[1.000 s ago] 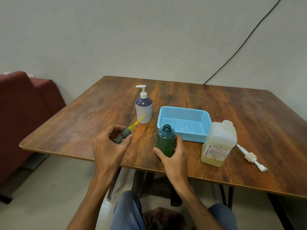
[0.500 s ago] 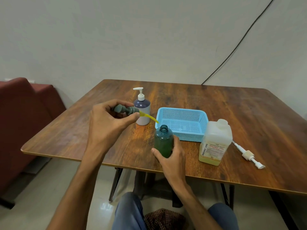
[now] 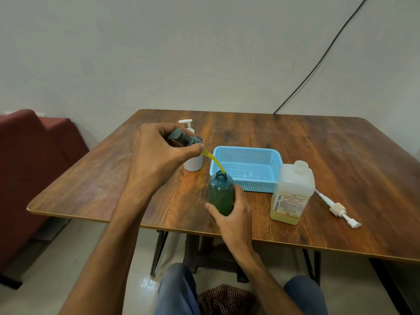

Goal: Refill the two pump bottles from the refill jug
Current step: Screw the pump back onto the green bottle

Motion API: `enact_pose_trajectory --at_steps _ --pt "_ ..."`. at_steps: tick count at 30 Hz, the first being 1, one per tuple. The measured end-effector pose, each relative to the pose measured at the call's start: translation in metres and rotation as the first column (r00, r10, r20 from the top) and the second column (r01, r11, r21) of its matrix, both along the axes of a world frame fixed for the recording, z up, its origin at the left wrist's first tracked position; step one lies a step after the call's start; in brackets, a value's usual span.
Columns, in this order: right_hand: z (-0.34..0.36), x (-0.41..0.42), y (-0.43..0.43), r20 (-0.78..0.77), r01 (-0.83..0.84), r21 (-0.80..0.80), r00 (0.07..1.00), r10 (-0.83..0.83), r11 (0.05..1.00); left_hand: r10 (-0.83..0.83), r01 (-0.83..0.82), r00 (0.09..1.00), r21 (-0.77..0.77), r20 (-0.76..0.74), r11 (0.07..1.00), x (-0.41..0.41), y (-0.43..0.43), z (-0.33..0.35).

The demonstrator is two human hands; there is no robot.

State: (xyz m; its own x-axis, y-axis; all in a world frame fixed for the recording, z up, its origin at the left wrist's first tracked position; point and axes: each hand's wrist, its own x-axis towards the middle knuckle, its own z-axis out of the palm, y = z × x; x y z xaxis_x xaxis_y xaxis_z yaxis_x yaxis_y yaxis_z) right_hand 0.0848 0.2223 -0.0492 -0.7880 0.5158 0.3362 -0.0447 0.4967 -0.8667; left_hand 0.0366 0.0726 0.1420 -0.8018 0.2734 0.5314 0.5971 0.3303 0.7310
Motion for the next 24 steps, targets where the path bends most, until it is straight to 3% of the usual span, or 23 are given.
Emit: enact_pose_trajectory --at_steps 12,24 --pt "-0.001 0.000 0.001 -0.011 -0.011 -0.026 1.000 0.011 1.000 0.075 -0.063 0.996 -0.196 0.054 0.979 -0.012 0.032 -0.016" --pt "-0.006 -0.002 0.003 -0.007 -0.025 -0.031 1.000 0.025 0.999 -0.010 0.054 0.984 -0.246 0.178 0.968 -0.020 0.060 -0.057"
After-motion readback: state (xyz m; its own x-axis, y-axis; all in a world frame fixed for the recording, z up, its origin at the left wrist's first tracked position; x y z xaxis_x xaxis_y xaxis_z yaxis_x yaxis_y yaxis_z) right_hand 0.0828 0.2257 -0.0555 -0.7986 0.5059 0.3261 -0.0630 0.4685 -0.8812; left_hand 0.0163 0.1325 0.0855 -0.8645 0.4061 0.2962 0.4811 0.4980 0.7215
